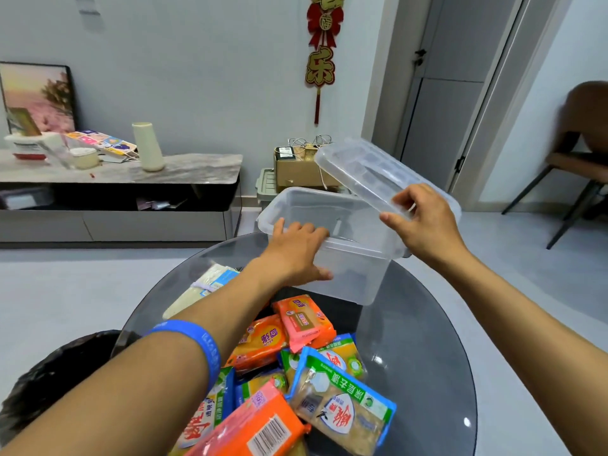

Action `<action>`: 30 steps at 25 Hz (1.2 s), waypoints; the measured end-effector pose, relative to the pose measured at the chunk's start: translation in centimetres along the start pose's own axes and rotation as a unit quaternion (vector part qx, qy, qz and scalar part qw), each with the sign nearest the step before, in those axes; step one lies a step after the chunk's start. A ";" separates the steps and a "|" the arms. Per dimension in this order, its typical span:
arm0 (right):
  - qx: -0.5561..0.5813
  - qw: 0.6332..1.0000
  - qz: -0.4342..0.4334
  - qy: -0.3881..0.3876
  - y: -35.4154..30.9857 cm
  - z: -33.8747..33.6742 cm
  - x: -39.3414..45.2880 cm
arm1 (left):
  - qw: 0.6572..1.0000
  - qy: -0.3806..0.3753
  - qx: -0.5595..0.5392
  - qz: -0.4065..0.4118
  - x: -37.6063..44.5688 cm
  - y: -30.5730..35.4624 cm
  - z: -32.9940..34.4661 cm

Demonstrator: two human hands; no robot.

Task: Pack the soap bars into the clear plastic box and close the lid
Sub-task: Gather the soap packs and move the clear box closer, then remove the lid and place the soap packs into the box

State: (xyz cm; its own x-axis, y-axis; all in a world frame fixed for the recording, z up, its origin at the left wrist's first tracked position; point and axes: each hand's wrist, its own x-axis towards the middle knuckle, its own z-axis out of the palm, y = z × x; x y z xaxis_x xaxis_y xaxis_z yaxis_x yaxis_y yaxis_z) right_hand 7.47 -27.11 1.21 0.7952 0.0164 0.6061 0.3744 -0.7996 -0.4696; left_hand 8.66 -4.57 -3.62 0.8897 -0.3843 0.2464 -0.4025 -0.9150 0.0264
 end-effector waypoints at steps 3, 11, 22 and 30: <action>-0.032 0.999 0.006 0.034 1.6 -2.0 -0.6 | 0.997 -0.007 -0.069 -0.043 1.7 0.4 0.3; -0.037 0.996 0.056 0.064 6.3 -3.7 -1.9 | 0.959 0.172 -0.198 -0.107 2.0 -3.4 -2.8; -0.035 0.991 0.002 -0.129 5.4 4.5 -7.8 | 0.963 0.247 -0.040 -0.103 0.4 -8.5 -8.4; -0.062 0.968 -0.022 -0.242 4.2 8.2 -9.8 | 0.971 0.226 -0.056 -0.055 -0.1 -6.9 -7.5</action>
State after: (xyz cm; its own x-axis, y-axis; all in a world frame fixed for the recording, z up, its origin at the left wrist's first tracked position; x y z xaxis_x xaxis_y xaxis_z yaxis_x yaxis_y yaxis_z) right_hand 5.16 -25.69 -11.94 0.9214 0.3076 0.2374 0.3767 -0.8570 -0.3517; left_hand 9.75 2.68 3.41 0.7533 -0.1696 0.6355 -0.3546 -0.9184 0.1753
